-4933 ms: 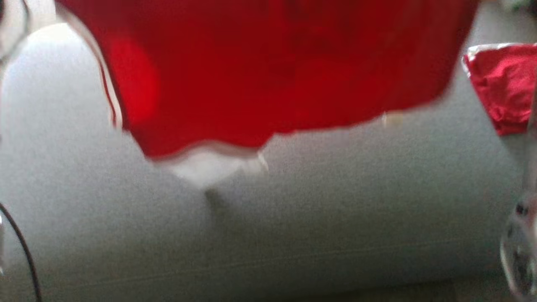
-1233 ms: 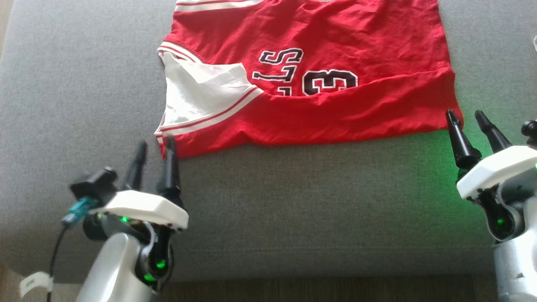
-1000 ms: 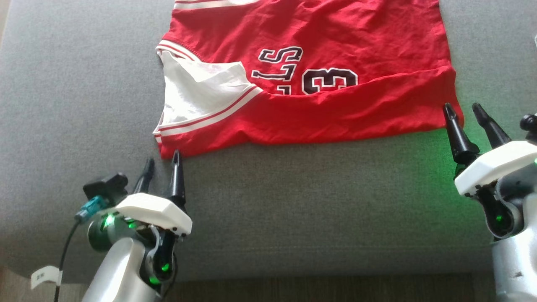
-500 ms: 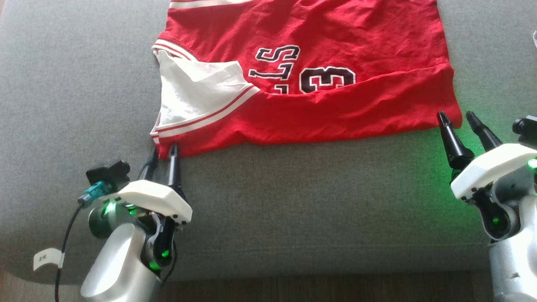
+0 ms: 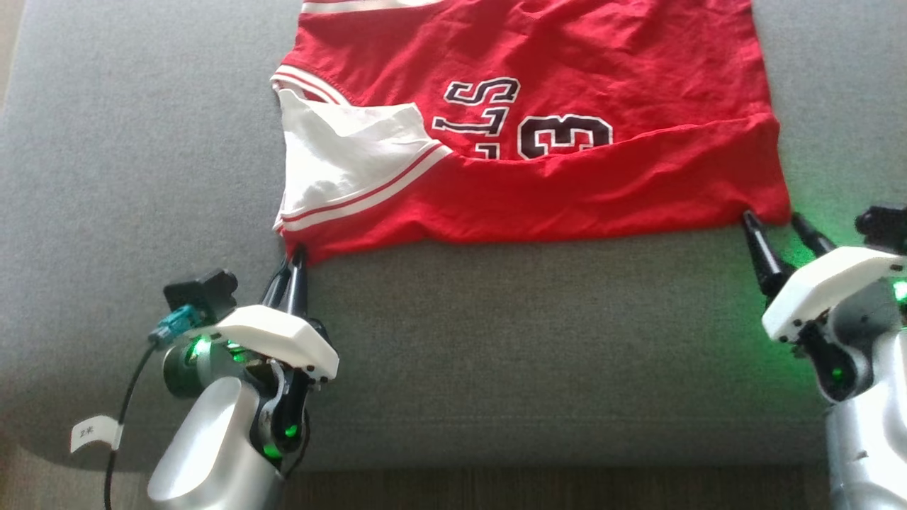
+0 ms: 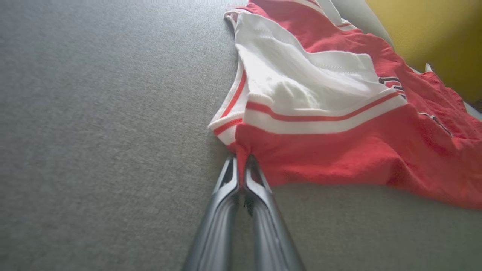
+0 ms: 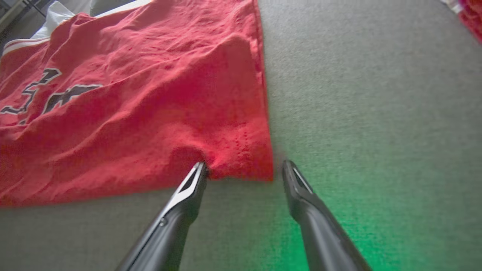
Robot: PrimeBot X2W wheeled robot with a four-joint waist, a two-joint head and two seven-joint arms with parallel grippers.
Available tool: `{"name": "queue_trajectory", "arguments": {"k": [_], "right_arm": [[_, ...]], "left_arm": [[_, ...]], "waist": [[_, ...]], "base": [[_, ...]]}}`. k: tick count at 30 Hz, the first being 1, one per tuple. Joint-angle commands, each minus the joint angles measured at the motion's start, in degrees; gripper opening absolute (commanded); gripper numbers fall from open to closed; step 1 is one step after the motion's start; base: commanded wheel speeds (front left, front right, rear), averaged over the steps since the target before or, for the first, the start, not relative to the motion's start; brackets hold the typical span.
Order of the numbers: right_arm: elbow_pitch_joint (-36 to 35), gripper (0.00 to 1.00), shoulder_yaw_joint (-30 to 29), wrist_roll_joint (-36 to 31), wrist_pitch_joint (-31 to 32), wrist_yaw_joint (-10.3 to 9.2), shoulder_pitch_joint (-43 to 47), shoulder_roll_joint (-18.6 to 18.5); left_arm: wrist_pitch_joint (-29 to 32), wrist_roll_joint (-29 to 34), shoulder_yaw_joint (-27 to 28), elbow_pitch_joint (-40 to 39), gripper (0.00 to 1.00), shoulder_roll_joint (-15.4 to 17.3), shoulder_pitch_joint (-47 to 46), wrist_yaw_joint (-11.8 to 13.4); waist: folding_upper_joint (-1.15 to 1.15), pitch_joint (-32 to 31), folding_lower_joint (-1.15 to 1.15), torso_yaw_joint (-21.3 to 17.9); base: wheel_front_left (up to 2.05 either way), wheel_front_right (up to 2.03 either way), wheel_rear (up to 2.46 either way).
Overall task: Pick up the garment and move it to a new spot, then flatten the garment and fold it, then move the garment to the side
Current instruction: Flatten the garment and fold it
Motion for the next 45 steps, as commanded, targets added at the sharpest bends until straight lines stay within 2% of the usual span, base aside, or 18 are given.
{"name": "queue_trajectory", "arguments": {"k": [1,5,6,7,8,9,16,21,28,32,39,45], "right_arm": [[-1.4,1.00,0.4,-0.5,0.0,-0.02,-1.6,-0.1],[0.4,1.00,-1.4,-1.6,-0.1,-0.02,-3.0,0.4],[1.0,0.97,-1.6,-1.7,0.0,-0.02,-3.3,0.4],[1.6,0.56,-1.6,-1.8,0.2,-0.02,-3.6,0.5],[2.1,0.33,-1.6,-1.9,0.2,-0.02,-3.8,0.5],[2.5,0.00,-1.4,-1.9,0.3,-0.02,-3.9,0.5],[2.3,0.00,0.7,0.5,1.2,-0.02,-3.1,0.1],[0.0,0.00,1.6,2.7,0.9,-0.02,-1.4,-1.5],[-3.3,0.00,2.0,5.6,1.1,-0.02,3.3,-3.6],[-5.9,0.00,1.9,6.9,1.7,-0.02,7.1,-4.8],[-9.0,0.00,1.6,8.2,3.7,-0.02,11.6,-6.4],[-10.4,0.00,1.6,9.0,5.2,-0.02,13.9,-7.1]], "left_arm": [[-0.2,0.4,1.4,-1.8,0.00,1.2,-0.9,0.3],[0.1,0.6,1.0,-2.9,0.00,1.3,-1.0,0.6],[0.2,0.6,0.9,-3.1,0.00,1.3,-1.0,0.7],[0.2,0.6,0.9,-3.4,0.00,1.3,-1.0,0.8],[0.3,0.6,0.8,-3.6,0.00,1.4,-1.0,0.8],[0.4,0.6,0.7,-3.9,0.00,1.4,-1.0,0.9],[0.2,0.5,0.8,-6.8,0.00,2.3,-0.2,1.1],[0.3,0.6,1.2,-10.1,0.00,4.5,2.9,1.5],[2.0,0.4,2.0,-17.4,0.00,7.5,9.5,3.5],[3.7,0.1,2.4,-23.5,0.00,9.0,15.1,5.7],[7.3,-0.3,1.1,-29.9,0.00,9.3,21.4,8.3],[11.0,-1.4,-0.2,-32.1,0.00,9.1,24.2,9.8]], "waist": [[0.00,0.1,0.00,0.2],[0.00,0.5,0.00,0.6],[0.00,0.6,0.00,0.7],[0.00,0.6,0.00,0.8],[0.00,0.7,0.00,0.8],[0.00,0.7,0.00,0.9],[0.00,0.4,0.00,0.2],[0.00,-0.7,0.00,-0.9],[0.00,-2.9,0.00,-1.5],[0.00,-4.1,0.00,-2.1],[0.00,-4.1,0.00,-2.4],[0.00,-3.7,0.00,-2.8]], "base": [[0.00,0.00,0.00],[0.00,0.00,0.00],[0.00,0.00,0.00],[0.00,0.00,0.00],[0.00,0.00,0.00],[0.00,0.00,0.00],[0.00,0.00,0.00],[0.00,0.00,0.00],[0.00,0.00,0.00],[0.00,0.00,0.00],[0.00,0.00,0.00],[0.00,0.00,0.00]]}}
